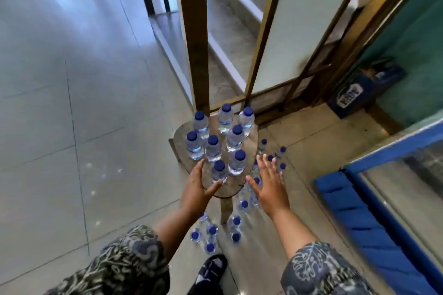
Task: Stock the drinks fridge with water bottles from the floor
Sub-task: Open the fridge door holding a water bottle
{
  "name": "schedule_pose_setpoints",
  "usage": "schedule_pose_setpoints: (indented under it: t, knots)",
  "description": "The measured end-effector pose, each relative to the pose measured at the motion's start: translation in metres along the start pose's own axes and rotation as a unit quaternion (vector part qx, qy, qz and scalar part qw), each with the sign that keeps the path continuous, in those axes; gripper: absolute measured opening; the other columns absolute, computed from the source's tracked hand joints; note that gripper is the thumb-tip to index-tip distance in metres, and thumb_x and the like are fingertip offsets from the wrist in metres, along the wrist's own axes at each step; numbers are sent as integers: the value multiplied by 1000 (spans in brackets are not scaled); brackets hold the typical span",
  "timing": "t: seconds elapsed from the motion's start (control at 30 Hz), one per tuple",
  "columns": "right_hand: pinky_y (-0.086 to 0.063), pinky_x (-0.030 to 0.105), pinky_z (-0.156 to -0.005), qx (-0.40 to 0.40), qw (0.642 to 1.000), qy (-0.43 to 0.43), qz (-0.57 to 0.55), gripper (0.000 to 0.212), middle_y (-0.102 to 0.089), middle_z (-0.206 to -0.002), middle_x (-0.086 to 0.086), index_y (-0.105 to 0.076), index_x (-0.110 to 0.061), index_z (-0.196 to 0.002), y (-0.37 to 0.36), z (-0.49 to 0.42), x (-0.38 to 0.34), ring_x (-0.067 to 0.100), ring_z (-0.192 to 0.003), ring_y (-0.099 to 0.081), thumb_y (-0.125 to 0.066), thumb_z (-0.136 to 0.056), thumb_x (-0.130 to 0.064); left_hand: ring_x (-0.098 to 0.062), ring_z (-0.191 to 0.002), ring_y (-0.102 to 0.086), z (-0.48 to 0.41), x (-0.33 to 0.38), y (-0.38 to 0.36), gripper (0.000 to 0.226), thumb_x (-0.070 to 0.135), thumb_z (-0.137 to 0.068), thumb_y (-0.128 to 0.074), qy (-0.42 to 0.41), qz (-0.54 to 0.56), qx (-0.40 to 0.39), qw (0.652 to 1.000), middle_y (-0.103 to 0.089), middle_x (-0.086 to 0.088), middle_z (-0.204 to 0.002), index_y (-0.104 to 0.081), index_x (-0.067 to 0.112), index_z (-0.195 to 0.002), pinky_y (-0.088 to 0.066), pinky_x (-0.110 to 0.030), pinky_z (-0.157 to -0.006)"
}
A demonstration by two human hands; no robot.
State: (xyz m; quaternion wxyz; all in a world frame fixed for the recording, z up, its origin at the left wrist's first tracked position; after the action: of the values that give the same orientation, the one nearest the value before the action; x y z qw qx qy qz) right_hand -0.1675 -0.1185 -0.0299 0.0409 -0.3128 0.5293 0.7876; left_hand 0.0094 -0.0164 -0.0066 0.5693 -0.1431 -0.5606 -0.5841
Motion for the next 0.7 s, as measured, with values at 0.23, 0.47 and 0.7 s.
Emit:
schedule_pose_setpoints:
  t: [0.23, 0.47, 0.7]
  knots:
    - [9, 34, -114, 22, 999, 11, 26, 80, 14, -152, -15, 4, -36, -146, -53, -46, 50, 9, -140, 22, -16, -80, -76, -3, -118, -45, -60, -62, -47, 83, 28, -68, -82, 32, 70, 3, 997, -47, 11, -133, -37, 23, -138, -39, -22, -96]
    - [9, 32, -113, 22, 1000, 8, 3, 84, 17, -153, -15, -3, -34, -150, -74, -47, 75, 6, -140, 24, -12, -79, -78, 5, -99, -52, -73, -74, -73, 63, 23, -73, -79, 38, 129, 2, 991, -54, 19, -113, -42, 35, -122, -37, 0, -77]
    - [11, 31, -114, 15, 1000, 25, -10, 81, 16, -153, -15, 4, -36, -146, -18, 5, 60, 8, -142, 22, -10, -78, -78, -6, -102, -52, -1, -43, -57, 66, 21, -73, -79, 32, 120, 8, 992, -56, 9, -116, -45, 22, -129, -39, -5, -78]
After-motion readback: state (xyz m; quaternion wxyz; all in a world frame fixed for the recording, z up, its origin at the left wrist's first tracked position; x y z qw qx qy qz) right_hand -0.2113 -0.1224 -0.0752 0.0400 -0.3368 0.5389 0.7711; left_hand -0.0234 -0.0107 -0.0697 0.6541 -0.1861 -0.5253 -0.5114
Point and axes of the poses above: each hand's wrist, its own z-axis away from the middle knuckle, its own y-axis out of the back of the hand, x = y × z, the point moved 2 cm from there along -z, towards the middle knuckle
